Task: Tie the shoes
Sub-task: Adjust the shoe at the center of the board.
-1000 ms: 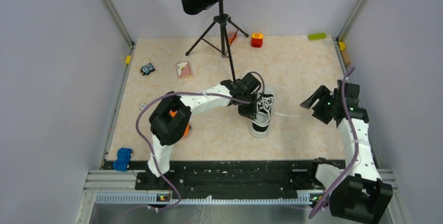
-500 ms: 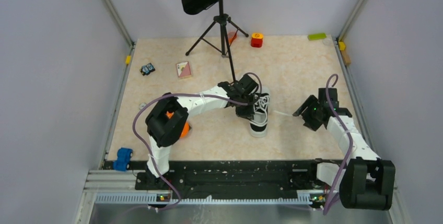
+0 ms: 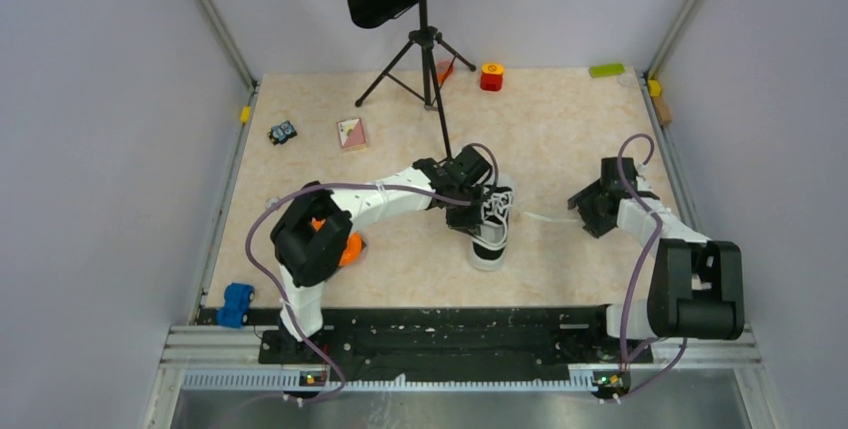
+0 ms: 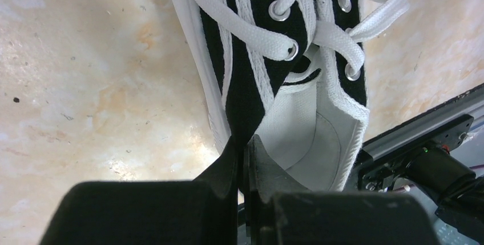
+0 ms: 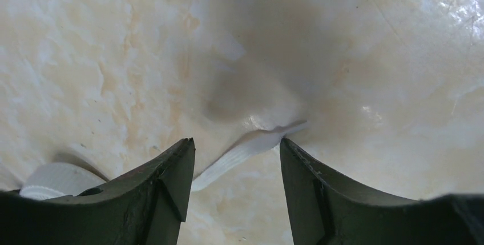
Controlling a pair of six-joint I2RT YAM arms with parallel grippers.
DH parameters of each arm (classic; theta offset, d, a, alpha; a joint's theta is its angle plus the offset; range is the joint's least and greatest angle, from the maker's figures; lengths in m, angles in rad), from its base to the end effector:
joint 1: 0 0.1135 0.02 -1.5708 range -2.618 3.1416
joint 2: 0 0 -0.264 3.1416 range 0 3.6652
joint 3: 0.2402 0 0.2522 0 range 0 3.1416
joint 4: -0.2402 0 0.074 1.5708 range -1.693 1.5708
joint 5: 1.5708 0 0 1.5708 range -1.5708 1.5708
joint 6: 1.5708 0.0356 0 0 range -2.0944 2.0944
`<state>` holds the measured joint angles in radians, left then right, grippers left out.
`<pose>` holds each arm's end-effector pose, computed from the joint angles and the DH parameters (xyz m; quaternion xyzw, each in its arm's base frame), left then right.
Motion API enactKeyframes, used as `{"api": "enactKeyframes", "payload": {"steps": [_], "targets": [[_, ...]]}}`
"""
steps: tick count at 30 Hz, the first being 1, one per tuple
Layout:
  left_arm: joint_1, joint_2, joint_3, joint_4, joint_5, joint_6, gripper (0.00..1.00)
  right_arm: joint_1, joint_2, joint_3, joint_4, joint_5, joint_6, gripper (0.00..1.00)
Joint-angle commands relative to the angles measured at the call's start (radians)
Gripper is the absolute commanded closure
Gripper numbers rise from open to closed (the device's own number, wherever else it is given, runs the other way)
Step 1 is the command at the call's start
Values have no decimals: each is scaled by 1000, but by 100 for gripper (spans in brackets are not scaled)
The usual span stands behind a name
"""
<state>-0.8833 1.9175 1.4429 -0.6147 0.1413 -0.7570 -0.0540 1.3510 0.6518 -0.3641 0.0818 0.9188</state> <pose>0.2535 -0.3166 0.2064 0.0779 0.9657 -0.2207 0.1121 0.2412 -0.0160 0.1637 0.4612 0.8502 0.0692 0.2443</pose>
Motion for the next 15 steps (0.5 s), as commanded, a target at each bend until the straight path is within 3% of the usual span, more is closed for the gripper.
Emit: {"api": "enactKeyframes", "payload": {"steps": [1, 11, 14, 15], "targets": [[-9, -112, -47, 39, 30, -11, 100, 6, 45, 31, 66, 54, 35, 45], [-26, -94, 1, 30, 153, -14, 100, 6, 79, 94, 71, 71, 25, 99], [-24, -104, -26, 48, 168, -33, 100, 5, 82, 113, 80, 40, -13, 100], [-23, -106, -29, 45, 162, -26, 94, 6, 81, 119, 84, 20, -30, 100]]}}
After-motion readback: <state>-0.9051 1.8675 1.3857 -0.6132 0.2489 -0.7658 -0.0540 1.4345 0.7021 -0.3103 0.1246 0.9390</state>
